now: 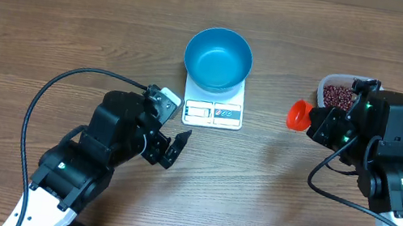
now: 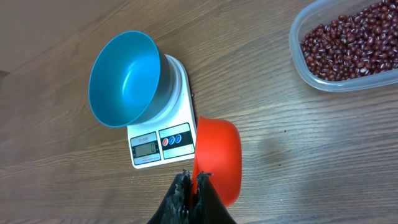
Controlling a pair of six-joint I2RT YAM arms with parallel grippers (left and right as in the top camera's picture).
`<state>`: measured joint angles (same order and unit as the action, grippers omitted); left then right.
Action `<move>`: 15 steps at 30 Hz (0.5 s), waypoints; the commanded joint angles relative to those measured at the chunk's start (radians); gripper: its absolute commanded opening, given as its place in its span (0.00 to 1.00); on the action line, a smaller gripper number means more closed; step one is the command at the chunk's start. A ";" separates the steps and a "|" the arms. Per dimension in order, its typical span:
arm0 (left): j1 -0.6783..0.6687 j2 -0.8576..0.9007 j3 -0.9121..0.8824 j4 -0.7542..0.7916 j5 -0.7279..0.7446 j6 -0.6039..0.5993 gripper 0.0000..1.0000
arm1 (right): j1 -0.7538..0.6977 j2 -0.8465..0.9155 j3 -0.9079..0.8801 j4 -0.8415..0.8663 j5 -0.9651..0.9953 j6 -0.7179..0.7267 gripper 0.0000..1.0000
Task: Scoop item into bowl and weigh 150g on scale
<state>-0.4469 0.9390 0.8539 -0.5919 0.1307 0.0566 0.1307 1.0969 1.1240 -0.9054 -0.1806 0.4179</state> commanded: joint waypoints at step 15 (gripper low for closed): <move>0.003 0.010 -0.008 0.091 -0.105 -0.012 1.00 | -0.006 -0.007 0.023 0.013 -0.008 0.000 0.04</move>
<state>-0.4469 0.9394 0.8532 -0.5007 0.0402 0.0555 0.1307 1.0969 1.1240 -0.8997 -0.1837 0.4179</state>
